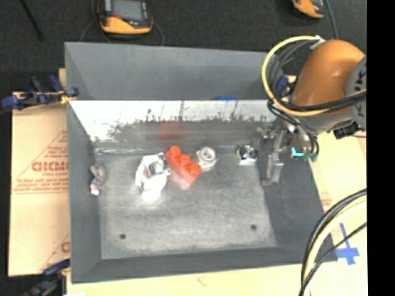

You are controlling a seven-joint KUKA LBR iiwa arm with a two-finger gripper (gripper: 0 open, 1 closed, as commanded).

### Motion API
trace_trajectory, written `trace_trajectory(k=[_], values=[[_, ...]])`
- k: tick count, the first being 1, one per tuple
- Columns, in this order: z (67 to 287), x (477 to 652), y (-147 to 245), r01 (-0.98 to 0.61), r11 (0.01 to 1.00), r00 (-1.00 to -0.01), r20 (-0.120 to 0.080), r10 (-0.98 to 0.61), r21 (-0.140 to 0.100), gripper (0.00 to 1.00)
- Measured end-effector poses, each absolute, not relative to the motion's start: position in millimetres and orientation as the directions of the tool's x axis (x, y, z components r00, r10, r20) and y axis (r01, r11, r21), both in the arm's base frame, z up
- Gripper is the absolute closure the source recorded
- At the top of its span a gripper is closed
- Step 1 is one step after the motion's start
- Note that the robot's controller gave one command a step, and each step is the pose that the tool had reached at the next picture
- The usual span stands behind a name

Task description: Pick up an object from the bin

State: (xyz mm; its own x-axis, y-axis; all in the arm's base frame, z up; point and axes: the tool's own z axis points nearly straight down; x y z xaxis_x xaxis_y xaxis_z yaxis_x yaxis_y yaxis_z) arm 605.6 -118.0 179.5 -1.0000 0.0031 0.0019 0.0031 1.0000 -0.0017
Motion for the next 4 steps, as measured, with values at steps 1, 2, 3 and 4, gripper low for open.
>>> trace_trajectory(k=[1, 2, 3, 4], values=[[68.7, 628.6, -32.9, -0.184, 0.983, -0.983, -0.004, -0.184, 0.000, 0.00], [102.3, 631.2, 32.0, -0.388, 0.922, -0.921, -0.009, -0.388, -0.002, 0.00], [104.6, 656.9, -26.5, -0.429, 0.903, -0.903, -0.008, -0.429, -0.005, 0.00], [70.5, 655.3, -1.1, -0.426, 0.905, -0.905, -0.007, -0.426, -0.001, 0.00]])
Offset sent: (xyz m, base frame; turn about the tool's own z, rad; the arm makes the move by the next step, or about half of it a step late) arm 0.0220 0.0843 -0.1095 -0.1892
